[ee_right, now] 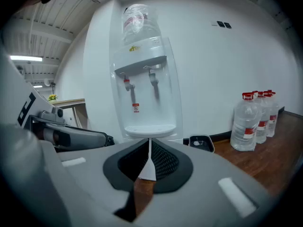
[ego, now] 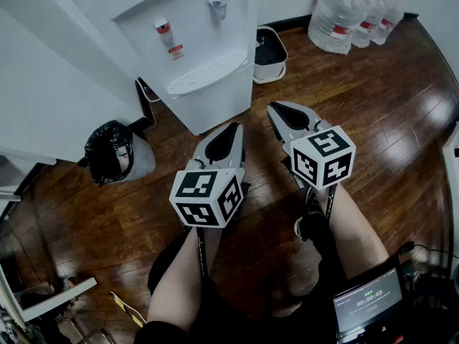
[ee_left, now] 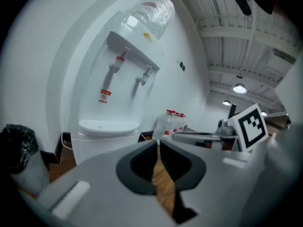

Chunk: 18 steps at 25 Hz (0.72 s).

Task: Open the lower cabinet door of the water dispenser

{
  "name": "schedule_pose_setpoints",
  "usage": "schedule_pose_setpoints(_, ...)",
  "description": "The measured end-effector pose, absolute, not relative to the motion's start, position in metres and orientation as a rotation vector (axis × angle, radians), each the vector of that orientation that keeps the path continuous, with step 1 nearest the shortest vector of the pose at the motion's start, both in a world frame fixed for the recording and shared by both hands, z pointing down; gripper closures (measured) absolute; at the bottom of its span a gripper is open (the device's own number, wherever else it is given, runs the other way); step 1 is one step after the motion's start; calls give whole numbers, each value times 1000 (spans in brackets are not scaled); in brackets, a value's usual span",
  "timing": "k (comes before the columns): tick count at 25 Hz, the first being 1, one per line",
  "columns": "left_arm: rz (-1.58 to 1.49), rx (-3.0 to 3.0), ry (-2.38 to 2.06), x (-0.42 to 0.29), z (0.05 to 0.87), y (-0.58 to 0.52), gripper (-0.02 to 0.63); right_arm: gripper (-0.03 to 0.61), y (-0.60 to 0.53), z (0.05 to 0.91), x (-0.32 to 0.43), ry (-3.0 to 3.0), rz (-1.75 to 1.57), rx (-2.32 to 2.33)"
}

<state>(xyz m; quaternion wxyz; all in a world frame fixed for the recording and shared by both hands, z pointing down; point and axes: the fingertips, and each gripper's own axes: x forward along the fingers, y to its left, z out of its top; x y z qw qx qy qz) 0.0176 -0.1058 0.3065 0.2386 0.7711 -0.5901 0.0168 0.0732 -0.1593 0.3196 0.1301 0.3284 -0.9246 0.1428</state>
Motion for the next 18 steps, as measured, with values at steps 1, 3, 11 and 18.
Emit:
schedule_pose_setpoints(1, 53, 2116, -1613, 17, 307, -108, 572, 572, -162, 320, 72, -2686, 410, 953)
schedule_pose_setpoints(3, 71, 2120, -1607, 15, 310, -112, 565, 569, -168, 320, 68, -2686, 405, 951)
schedule_pose_setpoints(11, 74, 2088, -1620, 4, 315, -119, 563, 565, -170, 327, 54, -2660, 322, 863)
schedule_pose_setpoints(18, 94, 2082, -1624, -5, 318, -136, 563, 565, -187, 336, 46, -2648, 313, 830)
